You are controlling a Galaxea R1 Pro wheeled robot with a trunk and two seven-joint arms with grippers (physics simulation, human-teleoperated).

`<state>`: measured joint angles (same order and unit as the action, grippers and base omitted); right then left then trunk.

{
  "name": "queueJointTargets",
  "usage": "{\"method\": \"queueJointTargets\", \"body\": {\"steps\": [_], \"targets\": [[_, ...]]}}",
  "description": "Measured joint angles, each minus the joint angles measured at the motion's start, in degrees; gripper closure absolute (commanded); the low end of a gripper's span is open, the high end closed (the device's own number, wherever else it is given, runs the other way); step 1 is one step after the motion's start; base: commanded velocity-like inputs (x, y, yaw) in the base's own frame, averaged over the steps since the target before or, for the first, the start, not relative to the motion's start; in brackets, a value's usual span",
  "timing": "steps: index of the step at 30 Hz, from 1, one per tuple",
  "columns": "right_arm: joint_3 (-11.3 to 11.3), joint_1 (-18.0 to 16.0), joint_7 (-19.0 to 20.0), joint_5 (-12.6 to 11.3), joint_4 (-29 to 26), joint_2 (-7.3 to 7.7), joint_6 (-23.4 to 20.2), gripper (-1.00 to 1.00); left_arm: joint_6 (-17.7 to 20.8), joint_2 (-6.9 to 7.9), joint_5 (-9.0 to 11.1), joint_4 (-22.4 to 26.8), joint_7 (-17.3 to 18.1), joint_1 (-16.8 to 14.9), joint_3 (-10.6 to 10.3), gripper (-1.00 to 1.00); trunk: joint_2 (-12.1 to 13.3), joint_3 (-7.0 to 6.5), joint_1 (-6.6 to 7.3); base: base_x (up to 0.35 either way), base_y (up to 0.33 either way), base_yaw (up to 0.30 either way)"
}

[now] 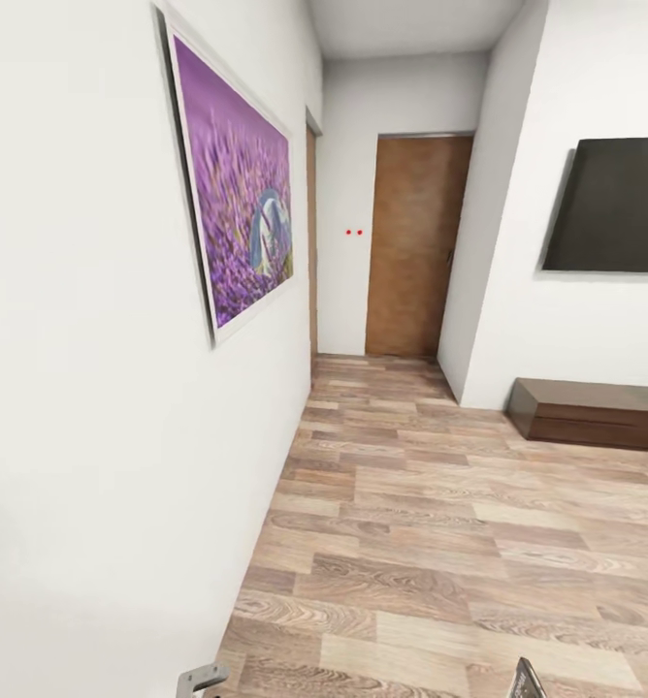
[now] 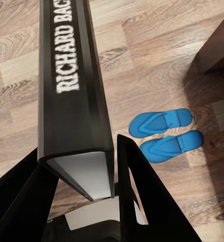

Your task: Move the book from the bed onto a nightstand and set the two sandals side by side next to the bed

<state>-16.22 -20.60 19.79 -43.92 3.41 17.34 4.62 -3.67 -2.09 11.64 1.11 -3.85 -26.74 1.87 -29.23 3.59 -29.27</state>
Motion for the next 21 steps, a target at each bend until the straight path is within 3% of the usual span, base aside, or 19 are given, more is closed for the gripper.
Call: {"method": "queueJointTargets", "body": {"steps": [13, 21], "targets": [[-0.04, 0.00, -0.01, 0.02, 0.00, 0.00, 0.01, 1.00, -0.01, 0.00, 0.00, 0.00, -0.01, 0.02, 0.00, -1.00, -0.01, 0.00, 0.03, 0.234, 0.150, -0.006], [-0.01, 0.02, 0.00, 0.01, 0.00, 0.00, 0.06, 1.00, 0.00, 0.00, -0.08, 0.00, 0.01, 0.01, 0.00, -1.00, 0.00, 0.00, 0.01, 0.204, 0.035, -0.041]]}}
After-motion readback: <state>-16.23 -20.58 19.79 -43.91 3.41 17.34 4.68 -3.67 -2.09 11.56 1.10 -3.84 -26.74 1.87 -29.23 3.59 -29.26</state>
